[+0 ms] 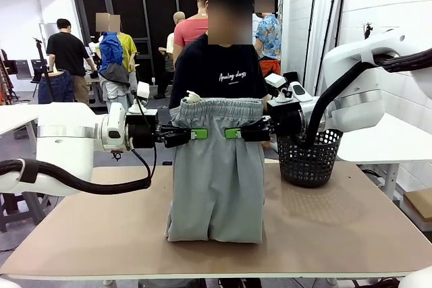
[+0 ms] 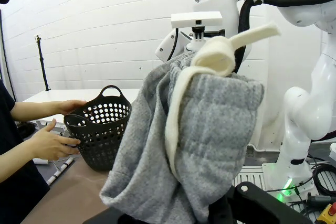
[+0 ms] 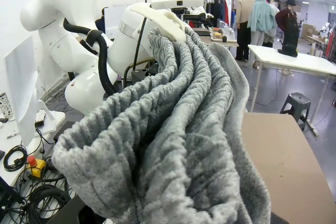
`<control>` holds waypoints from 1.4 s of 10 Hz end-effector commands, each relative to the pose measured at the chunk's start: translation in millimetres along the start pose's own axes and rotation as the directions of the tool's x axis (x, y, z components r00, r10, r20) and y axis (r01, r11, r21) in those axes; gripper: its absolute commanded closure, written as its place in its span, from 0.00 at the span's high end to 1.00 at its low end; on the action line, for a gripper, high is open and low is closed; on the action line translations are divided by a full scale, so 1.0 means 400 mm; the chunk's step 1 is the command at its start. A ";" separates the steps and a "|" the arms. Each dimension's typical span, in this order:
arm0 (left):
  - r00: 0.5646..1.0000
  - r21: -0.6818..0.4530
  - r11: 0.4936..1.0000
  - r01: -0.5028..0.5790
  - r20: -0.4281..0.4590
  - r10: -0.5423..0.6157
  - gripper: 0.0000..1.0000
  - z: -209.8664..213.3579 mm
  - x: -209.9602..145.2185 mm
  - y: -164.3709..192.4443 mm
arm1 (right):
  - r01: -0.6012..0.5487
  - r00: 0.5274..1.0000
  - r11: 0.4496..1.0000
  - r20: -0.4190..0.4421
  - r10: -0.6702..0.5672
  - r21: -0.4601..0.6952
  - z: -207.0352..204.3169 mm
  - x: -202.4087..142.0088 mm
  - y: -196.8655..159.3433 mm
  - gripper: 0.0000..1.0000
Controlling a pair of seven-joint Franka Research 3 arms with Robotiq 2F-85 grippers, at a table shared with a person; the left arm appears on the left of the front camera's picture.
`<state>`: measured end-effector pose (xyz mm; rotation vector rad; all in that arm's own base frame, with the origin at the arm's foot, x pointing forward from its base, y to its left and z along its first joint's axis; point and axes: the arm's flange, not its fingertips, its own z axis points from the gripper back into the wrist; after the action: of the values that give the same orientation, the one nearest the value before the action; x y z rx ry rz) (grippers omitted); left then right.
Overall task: Fold the training pants.
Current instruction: Fold the Training pants in half.
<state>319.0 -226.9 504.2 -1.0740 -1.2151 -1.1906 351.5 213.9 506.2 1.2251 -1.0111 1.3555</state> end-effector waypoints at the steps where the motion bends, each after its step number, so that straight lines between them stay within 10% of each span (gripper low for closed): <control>1: 1.000 0.007 1.000 0.007 -0.007 -0.007 0.00 -0.001 0.005 -0.005 | 0.004 1.000 1.000 0.020 -0.004 0.009 -0.003 0.001 0.007 0.00; 9: 1.000 0.000 1.000 0.000 0.000 0.000 0.00 0.000 0.000 0.000 | 0.000 1.000 1.000 0.000 0.000 0.000 0.000 0.000 0.000 0.00; 14: 0.988 0.005 0.989 0.150 -0.028 -0.150 0.00 0.028 0.148 0.201 | -0.037 0.995 0.994 -0.084 0.046 0.099 0.029 0.179 -0.146 0.00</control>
<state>373.6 -210.4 553.2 -0.9707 -1.2905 -1.2878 395.0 220.2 557.5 1.1928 -0.9776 1.4727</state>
